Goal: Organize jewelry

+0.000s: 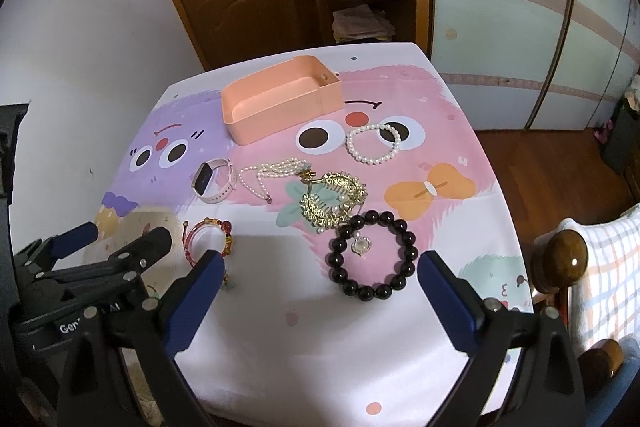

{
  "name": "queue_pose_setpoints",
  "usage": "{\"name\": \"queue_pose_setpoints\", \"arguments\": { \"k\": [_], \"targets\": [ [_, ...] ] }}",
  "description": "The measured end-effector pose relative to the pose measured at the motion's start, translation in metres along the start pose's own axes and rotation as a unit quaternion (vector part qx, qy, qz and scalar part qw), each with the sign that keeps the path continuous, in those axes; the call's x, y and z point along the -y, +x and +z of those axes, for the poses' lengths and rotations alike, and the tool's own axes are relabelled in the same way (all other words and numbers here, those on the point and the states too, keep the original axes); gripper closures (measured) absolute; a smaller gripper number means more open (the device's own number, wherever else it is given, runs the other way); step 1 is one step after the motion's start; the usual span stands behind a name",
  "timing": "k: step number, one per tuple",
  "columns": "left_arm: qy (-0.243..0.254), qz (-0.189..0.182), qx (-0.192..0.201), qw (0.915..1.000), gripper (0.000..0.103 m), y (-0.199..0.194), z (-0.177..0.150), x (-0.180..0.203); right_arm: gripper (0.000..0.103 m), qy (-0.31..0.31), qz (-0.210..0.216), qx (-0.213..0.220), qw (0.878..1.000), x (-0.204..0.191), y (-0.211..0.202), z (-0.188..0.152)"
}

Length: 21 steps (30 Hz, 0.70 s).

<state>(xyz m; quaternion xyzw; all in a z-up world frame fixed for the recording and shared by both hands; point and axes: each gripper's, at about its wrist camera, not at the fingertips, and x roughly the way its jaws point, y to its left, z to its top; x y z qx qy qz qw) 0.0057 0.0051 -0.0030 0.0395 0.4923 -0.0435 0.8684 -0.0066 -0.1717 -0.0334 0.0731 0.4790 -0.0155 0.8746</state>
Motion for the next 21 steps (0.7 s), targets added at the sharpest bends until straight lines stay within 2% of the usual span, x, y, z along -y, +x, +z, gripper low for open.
{"name": "queue_pose_setpoints", "arguments": {
  "k": [6, 12, 17, 21],
  "targets": [
    [-0.006, -0.007, 0.016, 0.9998, 0.001, 0.002, 0.010, -0.014, 0.008, -0.018, -0.003, 0.011, 1.000, 0.003, 0.003, 0.009],
    [-0.027, -0.003, 0.002, 0.9996, 0.001, 0.014, 0.030, -0.039, 0.013, -0.038, 0.006, 0.004, 0.999, 0.005, 0.008, 0.025],
    [-0.032, 0.002, -0.005, 0.9995, 0.001, 0.027, 0.046, -0.054, 0.023, -0.046, 0.031, -0.019, 0.998, 0.008, 0.017, 0.039],
    [-0.025, 0.001, -0.015, 0.9996, 0.001, 0.039, 0.058, -0.062, 0.027, -0.048, 0.038, -0.033, 0.998, 0.009, 0.026, 0.050]
  ]
}}
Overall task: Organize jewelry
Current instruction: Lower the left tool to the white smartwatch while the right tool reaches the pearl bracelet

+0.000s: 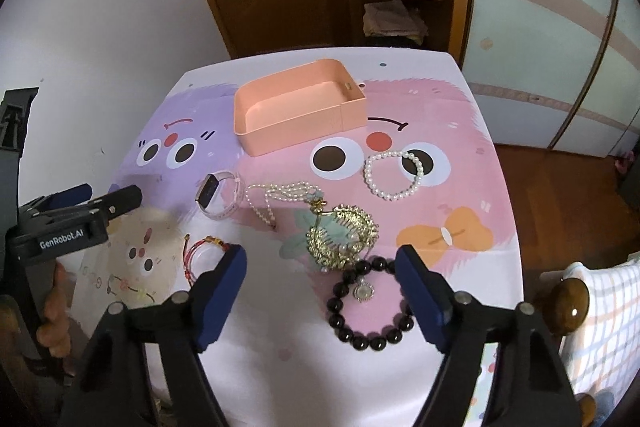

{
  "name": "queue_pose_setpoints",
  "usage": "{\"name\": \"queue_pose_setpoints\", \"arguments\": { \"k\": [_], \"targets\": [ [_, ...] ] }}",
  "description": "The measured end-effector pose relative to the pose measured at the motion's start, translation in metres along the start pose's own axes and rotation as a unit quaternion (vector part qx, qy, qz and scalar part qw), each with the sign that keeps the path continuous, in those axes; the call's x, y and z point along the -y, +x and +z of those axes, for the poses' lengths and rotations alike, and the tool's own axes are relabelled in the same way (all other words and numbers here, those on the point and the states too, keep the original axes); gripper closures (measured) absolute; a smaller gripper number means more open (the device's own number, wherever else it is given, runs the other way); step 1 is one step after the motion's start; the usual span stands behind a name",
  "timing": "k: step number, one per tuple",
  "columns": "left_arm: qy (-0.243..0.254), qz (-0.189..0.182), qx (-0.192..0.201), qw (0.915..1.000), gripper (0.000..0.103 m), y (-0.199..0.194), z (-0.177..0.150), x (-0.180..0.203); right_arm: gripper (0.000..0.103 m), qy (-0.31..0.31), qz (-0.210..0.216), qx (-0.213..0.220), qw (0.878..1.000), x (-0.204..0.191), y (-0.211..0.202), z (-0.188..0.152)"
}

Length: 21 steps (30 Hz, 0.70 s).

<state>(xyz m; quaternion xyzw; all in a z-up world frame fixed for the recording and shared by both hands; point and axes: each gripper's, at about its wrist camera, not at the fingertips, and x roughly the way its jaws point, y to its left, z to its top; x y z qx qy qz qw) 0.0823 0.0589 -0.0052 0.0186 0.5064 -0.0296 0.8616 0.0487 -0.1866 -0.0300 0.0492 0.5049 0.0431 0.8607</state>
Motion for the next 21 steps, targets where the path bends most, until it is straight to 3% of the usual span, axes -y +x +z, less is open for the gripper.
{"name": "queue_pose_setpoints", "arguments": {
  "k": [4, 14, 21],
  "targets": [
    [0.022, 0.007, -0.005, 0.9997, 0.001, 0.016, 0.009, -0.002, 0.029, -0.006, -0.006, -0.003, 1.000, 0.003, 0.007, 0.012],
    [0.061, -0.008, -0.068, 0.9958, 0.001, 0.079, 0.019, 0.007, 0.034, 0.009, 0.000, -0.031, 0.999, 0.030, 0.045, 0.052],
    [0.104, -0.018, -0.062, 0.9924, 0.002, 0.088, 0.014, 0.026, 0.039, 0.038, 0.002, -0.062, 0.997, 0.052, 0.078, 0.065]
  ]
}}
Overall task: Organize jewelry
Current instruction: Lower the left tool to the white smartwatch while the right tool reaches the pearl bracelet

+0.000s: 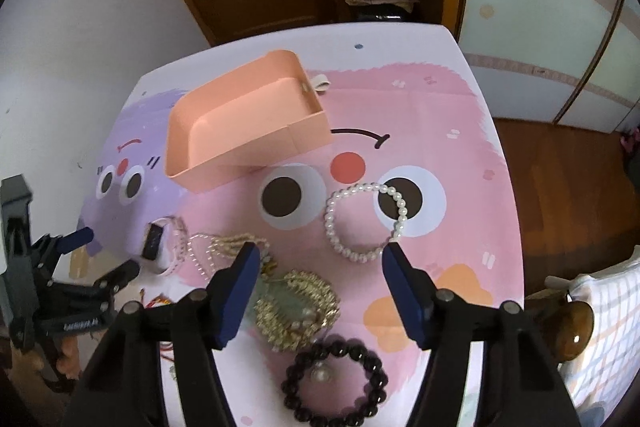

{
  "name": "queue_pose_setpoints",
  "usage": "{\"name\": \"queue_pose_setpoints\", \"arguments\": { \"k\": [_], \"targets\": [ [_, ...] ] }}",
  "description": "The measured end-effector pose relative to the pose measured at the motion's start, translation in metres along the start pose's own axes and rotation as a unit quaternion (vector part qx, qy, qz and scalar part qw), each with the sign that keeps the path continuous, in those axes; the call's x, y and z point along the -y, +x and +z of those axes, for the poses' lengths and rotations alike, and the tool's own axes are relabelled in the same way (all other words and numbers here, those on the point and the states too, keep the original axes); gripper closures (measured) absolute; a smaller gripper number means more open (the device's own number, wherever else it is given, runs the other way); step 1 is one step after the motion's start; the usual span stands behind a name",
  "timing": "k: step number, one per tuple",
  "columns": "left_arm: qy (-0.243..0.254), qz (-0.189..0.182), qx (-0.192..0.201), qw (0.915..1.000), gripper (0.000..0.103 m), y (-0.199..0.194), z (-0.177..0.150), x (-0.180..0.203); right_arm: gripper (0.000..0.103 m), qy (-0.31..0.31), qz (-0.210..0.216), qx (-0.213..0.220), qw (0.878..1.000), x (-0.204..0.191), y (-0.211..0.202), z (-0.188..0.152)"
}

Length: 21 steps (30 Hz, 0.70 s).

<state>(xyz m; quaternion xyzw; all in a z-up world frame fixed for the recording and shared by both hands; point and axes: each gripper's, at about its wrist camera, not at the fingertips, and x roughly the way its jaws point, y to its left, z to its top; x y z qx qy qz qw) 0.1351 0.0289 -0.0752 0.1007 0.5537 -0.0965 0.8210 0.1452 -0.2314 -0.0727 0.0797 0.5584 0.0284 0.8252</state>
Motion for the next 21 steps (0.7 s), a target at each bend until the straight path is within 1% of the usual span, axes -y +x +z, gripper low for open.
{"name": "queue_pose_setpoints", "arguments": {
  "k": [4, 7, 8, 9, 13, 15, 16, 18, 21],
  "targets": [
    [0.014, -0.015, 0.007, 0.9998, 0.008, 0.000, 0.006, 0.010, 0.041, 0.009, -0.002, -0.017, 1.000, 0.006, 0.017, 0.002],
    [0.013, -0.031, 0.001, 0.9994, 0.019, 0.003, 0.012, 0.016, 0.042, 0.017, 0.001, -0.029, 0.999, 0.011, 0.030, 0.004],
    [0.012, -0.036, -0.003, 0.9993, 0.026, 0.005, 0.015, 0.018, 0.043, 0.021, 0.003, -0.033, 0.999, 0.013, 0.033, 0.005],
    [0.009, -0.048, -0.010, 0.9987, 0.030, 0.008, 0.018, 0.021, 0.043, 0.025, 0.005, -0.037, 0.999, 0.015, 0.038, 0.006],
    [-0.007, -0.076, -0.038, 0.9964, 0.036, 0.021, 0.030, 0.029, 0.045, 0.034, 0.015, -0.051, 0.998, 0.020, 0.048, 0.010],
    [-0.019, -0.088, -0.057, 0.9943, 0.045, 0.028, 0.035, 0.033, 0.045, 0.036, 0.020, -0.058, 0.997, 0.021, 0.050, 0.010],
    [-0.030, -0.098, -0.071, 0.9922, 0.046, 0.033, 0.038, 0.034, 0.045, 0.038, 0.022, -0.060, 0.997, 0.021, 0.051, 0.010],
    [-0.048, -0.100, -0.096, 0.9892, 0.050, 0.042, 0.044, 0.035, 0.045, 0.042, 0.028, -0.066, 0.997, 0.022, 0.053, 0.010],
    [-0.056, -0.089, -0.113, 0.9880, 0.051, 0.049, 0.048, 0.037, 0.045, 0.043, 0.033, -0.073, 0.996, 0.019, 0.057, 0.011]
  ]
}}
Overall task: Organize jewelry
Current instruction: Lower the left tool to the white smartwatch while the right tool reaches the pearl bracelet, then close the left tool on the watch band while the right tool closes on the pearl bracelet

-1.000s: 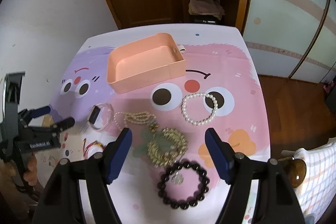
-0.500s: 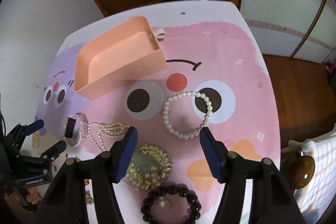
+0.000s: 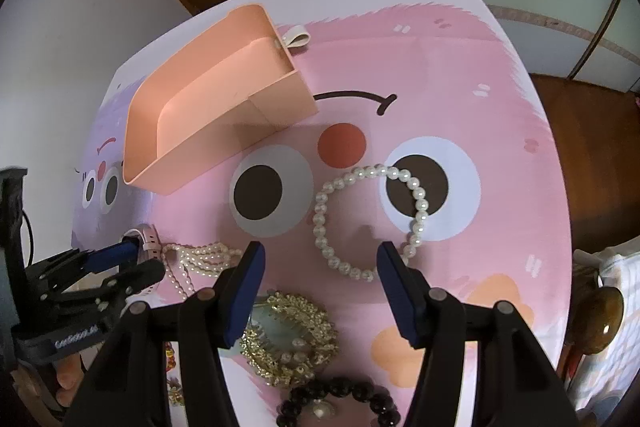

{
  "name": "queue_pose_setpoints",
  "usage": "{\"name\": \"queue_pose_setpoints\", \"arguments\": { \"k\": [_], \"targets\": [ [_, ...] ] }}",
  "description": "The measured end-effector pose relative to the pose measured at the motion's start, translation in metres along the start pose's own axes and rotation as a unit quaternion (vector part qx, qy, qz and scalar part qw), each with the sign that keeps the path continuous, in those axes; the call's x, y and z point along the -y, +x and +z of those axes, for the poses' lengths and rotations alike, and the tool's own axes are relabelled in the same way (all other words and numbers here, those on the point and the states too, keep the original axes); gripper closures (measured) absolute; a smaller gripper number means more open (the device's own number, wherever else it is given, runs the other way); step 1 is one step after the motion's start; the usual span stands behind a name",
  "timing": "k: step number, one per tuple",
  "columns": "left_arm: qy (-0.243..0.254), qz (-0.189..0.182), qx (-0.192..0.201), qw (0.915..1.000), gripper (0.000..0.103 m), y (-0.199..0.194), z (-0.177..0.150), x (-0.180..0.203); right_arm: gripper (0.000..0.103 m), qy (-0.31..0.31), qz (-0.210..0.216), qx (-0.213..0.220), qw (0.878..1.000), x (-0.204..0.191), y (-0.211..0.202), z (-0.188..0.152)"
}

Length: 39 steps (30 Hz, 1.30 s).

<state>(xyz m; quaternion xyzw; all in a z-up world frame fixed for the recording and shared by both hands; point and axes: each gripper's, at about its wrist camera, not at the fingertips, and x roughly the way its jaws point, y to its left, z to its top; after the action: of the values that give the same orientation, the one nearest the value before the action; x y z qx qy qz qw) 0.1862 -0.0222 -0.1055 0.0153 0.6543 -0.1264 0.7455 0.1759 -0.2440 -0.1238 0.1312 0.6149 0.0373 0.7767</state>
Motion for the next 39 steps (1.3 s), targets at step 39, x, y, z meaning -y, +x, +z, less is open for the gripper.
{"name": "queue_pose_setpoints", "arguments": {
  "k": [39],
  "targets": [
    [-0.050, 0.052, -0.051, 0.9961, 0.074, 0.033, -0.012, -0.028, 0.045, -0.009, -0.007, -0.023, 1.000, -0.020, 0.018, 0.005]
  ]
}}
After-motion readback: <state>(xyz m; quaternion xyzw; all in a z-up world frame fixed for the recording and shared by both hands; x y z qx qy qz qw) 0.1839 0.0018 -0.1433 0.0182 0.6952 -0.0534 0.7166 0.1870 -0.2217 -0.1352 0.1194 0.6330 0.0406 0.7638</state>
